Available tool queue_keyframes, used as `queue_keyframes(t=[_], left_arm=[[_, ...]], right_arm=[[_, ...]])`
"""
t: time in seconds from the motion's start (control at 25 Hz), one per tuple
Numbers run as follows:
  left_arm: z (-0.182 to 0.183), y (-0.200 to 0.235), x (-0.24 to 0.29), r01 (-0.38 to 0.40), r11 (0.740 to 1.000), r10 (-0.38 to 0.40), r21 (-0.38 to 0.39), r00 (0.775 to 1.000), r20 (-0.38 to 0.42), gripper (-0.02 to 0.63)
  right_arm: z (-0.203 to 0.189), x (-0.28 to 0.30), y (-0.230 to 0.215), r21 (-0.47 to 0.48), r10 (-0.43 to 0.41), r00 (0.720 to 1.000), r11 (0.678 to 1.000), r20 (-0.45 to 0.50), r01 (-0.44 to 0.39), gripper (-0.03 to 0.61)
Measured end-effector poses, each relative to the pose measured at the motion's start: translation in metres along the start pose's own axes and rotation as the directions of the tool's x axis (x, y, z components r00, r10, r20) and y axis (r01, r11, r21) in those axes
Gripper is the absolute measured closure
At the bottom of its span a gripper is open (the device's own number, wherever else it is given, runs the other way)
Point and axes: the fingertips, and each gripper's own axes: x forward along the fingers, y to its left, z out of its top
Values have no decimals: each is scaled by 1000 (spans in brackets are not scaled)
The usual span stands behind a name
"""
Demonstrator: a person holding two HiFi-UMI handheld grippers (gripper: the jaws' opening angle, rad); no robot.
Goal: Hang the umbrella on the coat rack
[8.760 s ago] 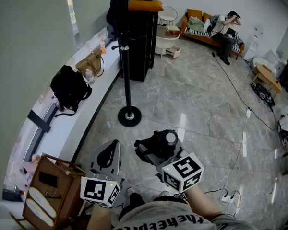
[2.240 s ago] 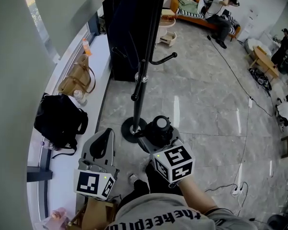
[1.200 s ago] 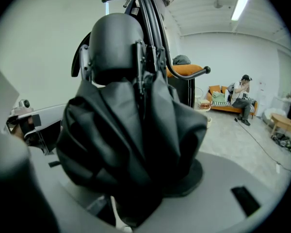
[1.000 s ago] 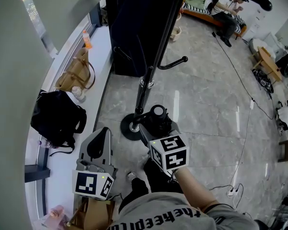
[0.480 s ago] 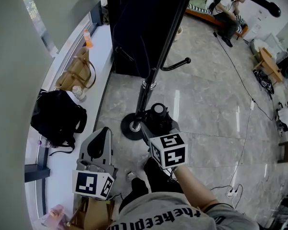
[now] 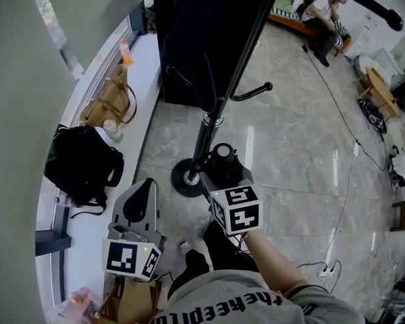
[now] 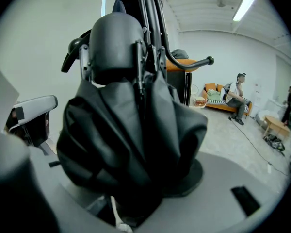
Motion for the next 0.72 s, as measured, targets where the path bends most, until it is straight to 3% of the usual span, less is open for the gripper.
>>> queue_keyframes(t=[0.72], left_arm=[[-2,6,1,-20,1000,20,-7,1000,-9,598]], right_arm=[[-6,10,-12,41,-13,1000,999,-28,14,322]])
